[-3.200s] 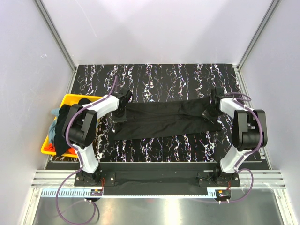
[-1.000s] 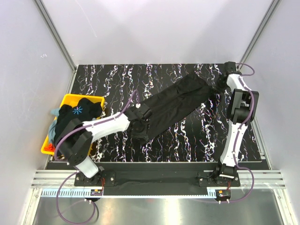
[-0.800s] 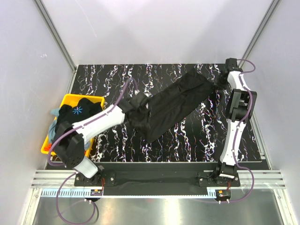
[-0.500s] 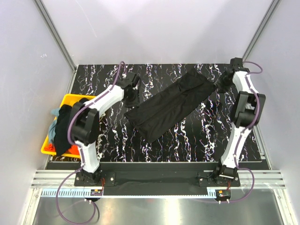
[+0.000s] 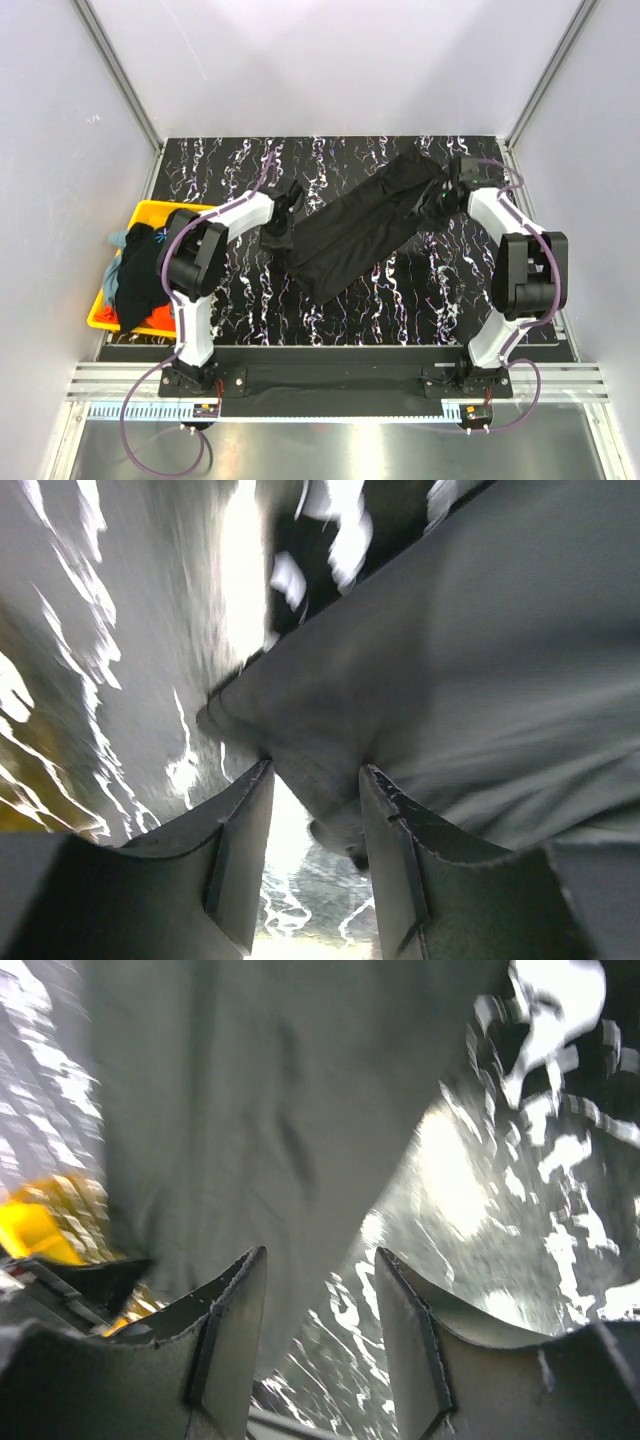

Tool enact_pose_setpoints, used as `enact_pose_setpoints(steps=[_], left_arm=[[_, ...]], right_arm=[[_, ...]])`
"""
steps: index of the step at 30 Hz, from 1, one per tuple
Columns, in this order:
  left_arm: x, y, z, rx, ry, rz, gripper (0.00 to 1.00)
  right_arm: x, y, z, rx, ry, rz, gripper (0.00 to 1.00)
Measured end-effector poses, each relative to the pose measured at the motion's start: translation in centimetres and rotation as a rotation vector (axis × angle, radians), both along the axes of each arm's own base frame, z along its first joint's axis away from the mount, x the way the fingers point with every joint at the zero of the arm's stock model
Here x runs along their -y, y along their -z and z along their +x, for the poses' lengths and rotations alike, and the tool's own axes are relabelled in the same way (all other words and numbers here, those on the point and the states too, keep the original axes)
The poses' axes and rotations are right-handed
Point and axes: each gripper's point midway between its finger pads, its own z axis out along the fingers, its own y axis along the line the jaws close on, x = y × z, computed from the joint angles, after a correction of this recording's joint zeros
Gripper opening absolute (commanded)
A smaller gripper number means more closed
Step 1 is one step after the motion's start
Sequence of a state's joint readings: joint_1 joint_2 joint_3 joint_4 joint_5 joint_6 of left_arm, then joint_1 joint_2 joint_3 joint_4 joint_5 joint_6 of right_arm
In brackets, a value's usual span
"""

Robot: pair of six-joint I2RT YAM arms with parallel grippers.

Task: Fold and stack the t-shirts
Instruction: Fold the tshirt

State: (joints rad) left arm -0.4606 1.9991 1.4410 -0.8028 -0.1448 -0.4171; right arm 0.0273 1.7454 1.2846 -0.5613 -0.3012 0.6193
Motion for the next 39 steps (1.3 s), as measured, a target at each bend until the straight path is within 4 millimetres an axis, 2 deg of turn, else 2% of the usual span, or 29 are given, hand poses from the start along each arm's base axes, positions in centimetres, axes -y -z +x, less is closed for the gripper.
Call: enact_pose_setpoints(steps=[1,3,7,11,16,19,22,28,31,35,39], left_arm=[[-0.2,0.7,-1.0,-0.025,-0.012,0.001,0.45],[-0.5,0.4,-2.2,0.005,-0.024,-0.017,0.45],[-0.5,0.6,-8.0,-0.024,-0.007,-0.022,0.48],[0.4,0.8,-13.0,-0.043,0.044,-0.032,0.5],[0.6,-0.4,-15.8,-0.04,0.046,-0.051,0.57],[0.7,-2.6,-15.6,0.005,0.032,-0.082,0.58],[1.7,-5.9,-14.2,0.072,0.037,-0.126,0.59],[4.2,-11.8,-10.8,0.222,0.083,-0.227,0.59],[4.4,-13.3,-10.0,0.253,0.094,-0.244,0.59],[3.9,-14.9,-8.7,0.279,0.088,-0.258,0.59],[3.8,-16.1,-7.2,0.312,0.09,-0.264,0.58]], right_arm=[[-0.3,0.7,-0.7,-0.023,-0.007,-0.001,0.54],[-0.3,2.0,-1.9,-0.066,-0.011,-0.007,0.55],[0.8,1.9,-1.3,-0.036,-0.021,-0.041,0.56],[3.0,0.8,0.4,0.032,-0.006,-0.061,0.54],[7.6,-0.3,4.6,0.141,0.068,-0.041,0.5],[9.2,0.5,7.8,0.178,0.068,-0.028,0.47],[9.0,2.4,10.8,0.19,0.035,-0.008,0.45],[9.1,6.8,13.8,0.152,0.025,0.0,0.41],[9.2,7.5,14.8,0.149,0.031,0.003,0.41],[9.3,7.5,17.0,0.178,0.043,0.02,0.38],[9.3,7.8,18.7,0.202,0.047,0.039,0.26]])
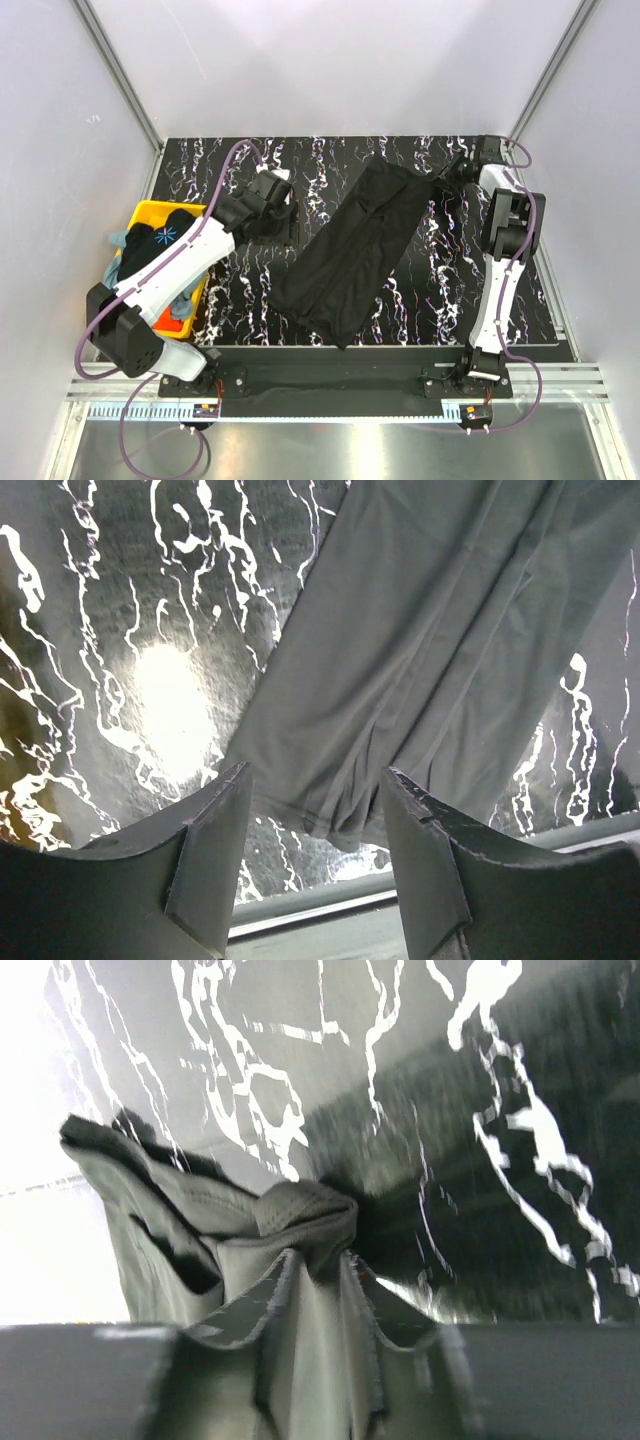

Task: Fold and stack the t-shirts
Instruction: Fold the tshirt

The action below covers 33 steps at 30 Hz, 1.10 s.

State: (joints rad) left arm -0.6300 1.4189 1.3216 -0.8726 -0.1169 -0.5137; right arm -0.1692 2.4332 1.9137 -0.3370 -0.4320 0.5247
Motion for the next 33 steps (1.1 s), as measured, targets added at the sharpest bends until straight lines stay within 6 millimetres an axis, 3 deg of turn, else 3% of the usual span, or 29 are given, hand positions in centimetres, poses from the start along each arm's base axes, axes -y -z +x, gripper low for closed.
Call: enact_pose_setpoints(steps=[1,3,9,13,15,17,20,26,31,33], left_arm=[[0.0,0.0,0.2,0.001,0.002,0.005,0.58],[-0.3,0.7,0.6,-0.008,0.007,0.029,0.56],[-2.2,3.3,2.2,-0.062,-0.003,0.105,0.56],[-3.3,5.0,3.2,-0.132,-0.027,0.075,0.58],[-3.0,5.9,3.5,-0.177,-0.024,0.038,0.59],[-2.1,6.6,3.6,-0.2,-0.005,0.002,0.6],[-1.1,7.8,3.8,-0.22,0.013,-0.026,0.6],[-0.8,12.3,3.8,-0.305,0.013,0.01,0.62],[-1.3,16.2,2.0,-0.386,0.009,0.031,0.62],[-1.0,16.3,1.5,-0.394,0.014,0.019,0.61]], right_arm=[[0.0,0.1,0.3,0.003,0.0,0.006,0.12],[0.1,0.3,1.1,0.009,0.007,0.011,0.0],[1.1,0.1,4.9,0.027,0.027,0.015,0.01],[2.0,-0.8,8.4,0.121,0.023,0.01,0.29],[2.3,-0.4,8.1,0.099,0.026,0.02,0.43],[2.2,-0.5,7.5,0.084,0.024,0.041,0.47],[2.3,-1.0,4.3,-0.011,0.05,0.05,0.55],[0.1,-2.8,-6.6,-0.205,0.092,0.08,0.6],[-4.3,-4.8,-15.7,-0.259,0.063,0.083,0.57],[-7.3,-4.8,-19.4,-0.28,0.014,0.074,0.57]])
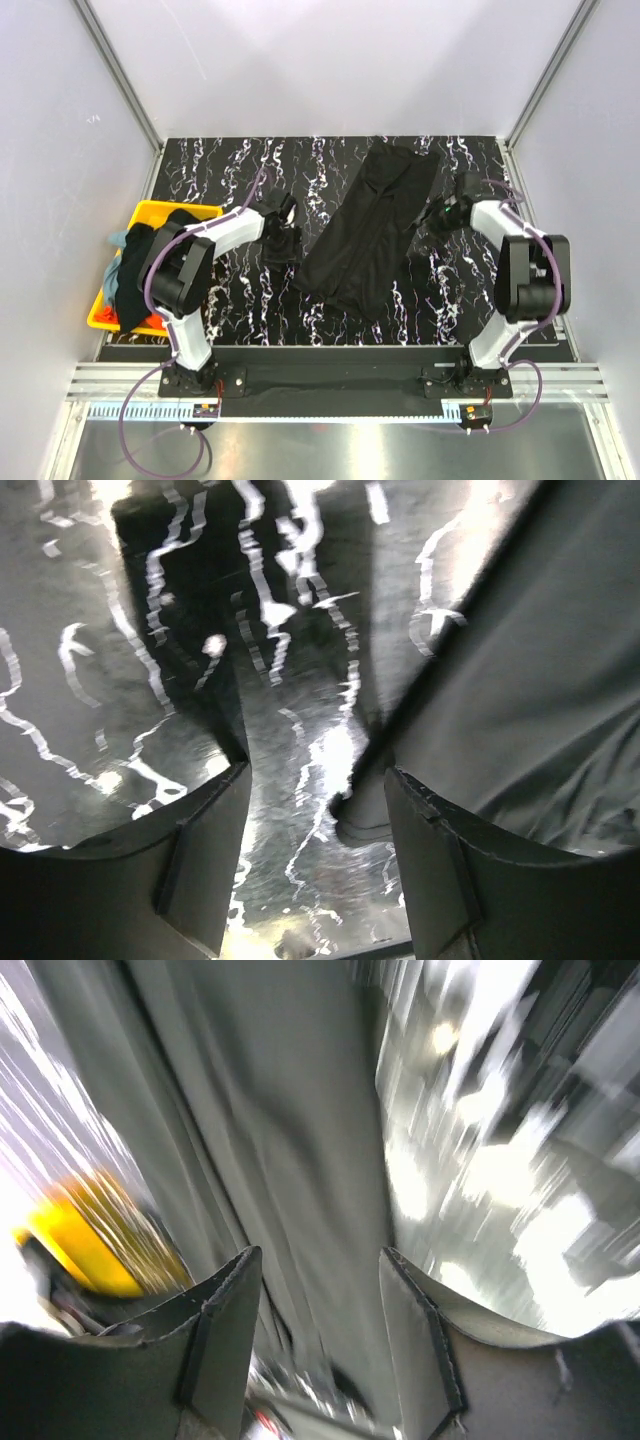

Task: Fold and stack the t-shirts
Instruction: Fold the tshirt

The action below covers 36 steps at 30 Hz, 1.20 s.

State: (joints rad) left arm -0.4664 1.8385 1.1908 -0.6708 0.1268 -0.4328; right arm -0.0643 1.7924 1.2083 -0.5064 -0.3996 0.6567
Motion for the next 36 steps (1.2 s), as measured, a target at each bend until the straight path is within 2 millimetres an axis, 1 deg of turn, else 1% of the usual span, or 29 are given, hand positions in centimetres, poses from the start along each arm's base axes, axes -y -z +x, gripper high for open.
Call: enact_pose_setpoints(steps=[1,3,4,5,6,7,9,11,13,15,17,19,20,21,22,23,24,25,26,27,29,30,31,33,36], left_arm=[[0.3,0.0,0.0,0.006,0.003,-0.007,0.6],[0.9,0.0,-0.1,0.016,0.011,-0.018,0.52],[1.2,0.1,-0.2,0.018,0.016,-0.025,0.41],[1.7,0.1,-0.4,0.02,0.021,-0.037,0.35],[2.2,0.3,-0.7,0.022,0.033,-0.05,0.26],[2.8,0.3,-1.0,0.021,0.042,-0.068,0.14],[3.7,0.5,-2.0,0.017,0.052,-0.092,0.04],[4.6,0.3,-3.3,0.026,0.067,-0.116,0.0],[5.1,0.4,-5.2,0.03,0.08,-0.123,0.0],[5.5,0.4,-7.6,0.03,0.094,-0.127,0.0],[5.5,0.4,-9.8,0.022,0.096,-0.127,0.0],[5.4,0.4,-12.0,0.011,0.098,-0.13,0.0],[5.3,0.4,-12.7,0.009,0.091,-0.131,0.0],[5.1,0.4,-13.4,0.007,0.083,-0.132,0.02],[4.9,0.4,-13.9,0.007,0.071,-0.132,0.09],[4.8,0.4,-14.2,0.011,0.058,-0.131,0.2],[4.6,0.3,-14.4,0.015,0.048,-0.13,0.28],[4.4,0.3,-14.5,0.02,0.032,-0.13,0.39],[4.2,0.2,-14.5,0.026,0.018,-0.13,0.43],[4.1,0.0,-14.5,0.031,0.006,-0.132,0.45],[4.0,-0.5,-14.3,0.054,-0.008,-0.139,0.46],[4.0,-0.8,-14.1,0.068,-0.011,-0.143,0.46],[4.0,-1.3,-13.8,0.09,-0.013,-0.15,0.46],[4.0,-1.8,-13.6,0.108,-0.008,-0.156,0.46],[4.2,-3.2,-12.7,0.148,0.002,-0.152,0.46]], right_arm=[[-1.7,0.1,-1.9,-0.014,-0.031,0.002,0.57],[-5.0,0.8,-5.7,-0.044,-0.098,0.004,0.56],[-6.4,1.2,-7.8,-0.066,-0.131,0.01,0.55],[-7.4,1.7,-9.7,-0.087,-0.156,0.013,0.54],[-8.0,2.1,-11.3,-0.11,-0.17,0.014,0.52],[-8.3,2.4,-12.6,-0.13,-0.177,0.016,0.51],[-8.3,2.8,-14.3,-0.15,-0.174,0.01,0.51],[-7.6,2.7,-15.0,-0.145,-0.159,-0.027,0.5],[-6.9,2.1,-14.7,-0.116,-0.146,-0.068,0.49],[-6.5,1.2,-14.0,-0.086,-0.145,-0.096,0.46],[-6.4,-0.1,-12.6,-0.045,-0.155,-0.124,0.41],[-6.5,-1.8,-10.4,0.012,-0.17,-0.144,0.4],[-6.6,-2.7,-9.0,0.04,-0.175,-0.156,0.39],[-6.8,-3.6,-7.3,0.076,-0.181,-0.166,0.39],[-6.9,-4.4,-6.0,0.105,-0.184,-0.175,0.39],[-7.1,-5.1,-4.4,0.133,-0.187,-0.188,0.39],[-7.2,-5.6,-2.8,0.157,-0.191,-0.198,0.39],[-7.4,-6.0,-1.5,0.176,-0.196,-0.207,0.4],[-7.5,-6.0,-0.3,0.182,-0.199,-0.219,0.43],[-7.6,-5.6,0.8,0.18,-0.205,-0.231,0.45],[-7.7,-4.2,2.6,0.161,-0.227,-0.254,0.46],[-7.8,-3.1,3.3,0.147,-0.241,-0.265,0.45],[-7.8,-2.3,3.8,0.134,-0.252,-0.272,0.42],[-7.8,-0.1,4.7,0.093,-0.284,-0.292,0.36],[-7.5,2.4,6.7,0.059,-0.319,-0.321,0.34]])
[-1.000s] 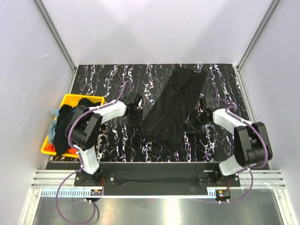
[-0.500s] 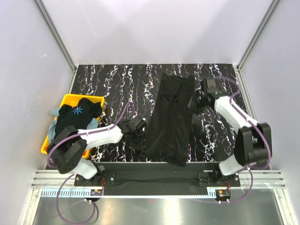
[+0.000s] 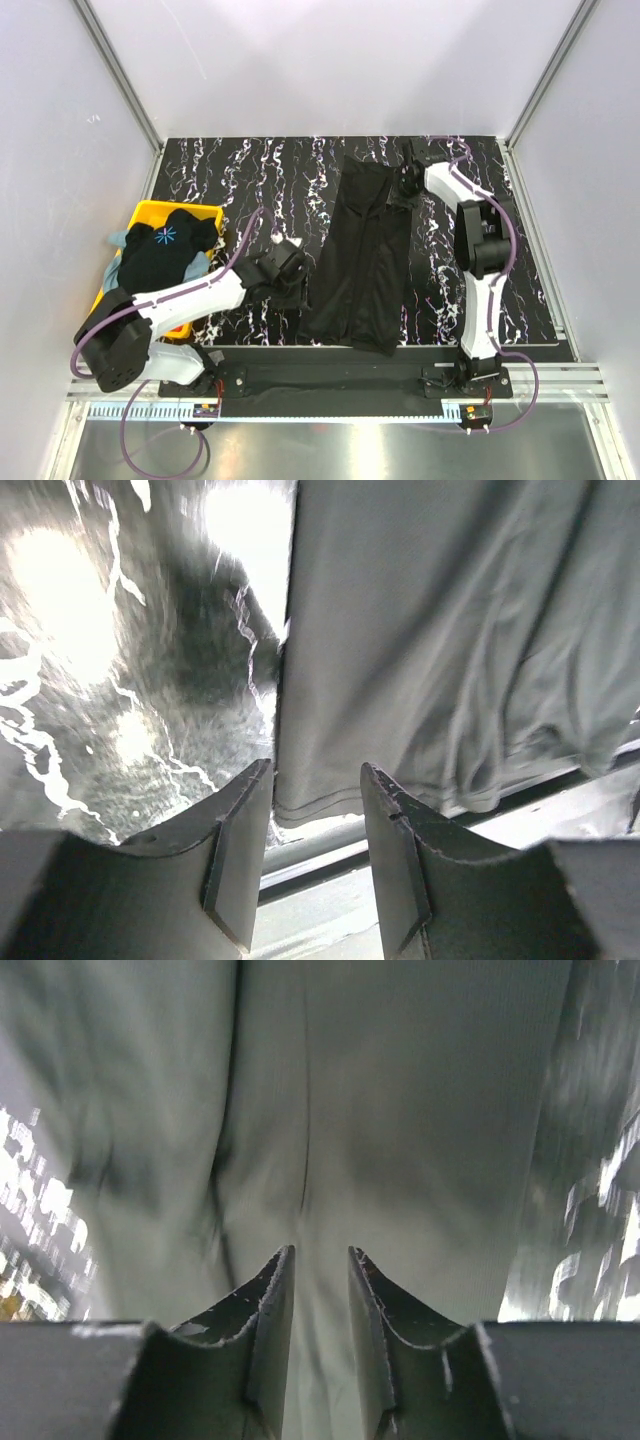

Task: Fold and stack the t-shirts
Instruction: Fold the tshirt

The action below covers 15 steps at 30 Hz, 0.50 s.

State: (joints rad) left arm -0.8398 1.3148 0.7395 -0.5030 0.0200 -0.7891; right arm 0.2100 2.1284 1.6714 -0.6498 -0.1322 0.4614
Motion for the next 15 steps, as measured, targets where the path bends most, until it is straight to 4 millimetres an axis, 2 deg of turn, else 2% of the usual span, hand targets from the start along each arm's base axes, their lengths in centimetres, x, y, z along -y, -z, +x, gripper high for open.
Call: enact_pose_setpoints(steps=[5,8,15], left_arm=[[0.7,-3.1,2.5,0.094,0.001,0.006,0.46],[0.8,-4.6,3.9,0.133,-0.007,-0.005,0.46],[-0.7,-6.3,7.4,0.186,-0.057,0.019,0.47]], right_arm=[[1.0,1.6,3.8,0.012,-0.007,-0.046,0.34],[1.5,2.5,5.3,0.016,-0.01,-0.068,0.34],[1.2,2.8,8.7,0.054,-0.027,-0.069,0.32]])
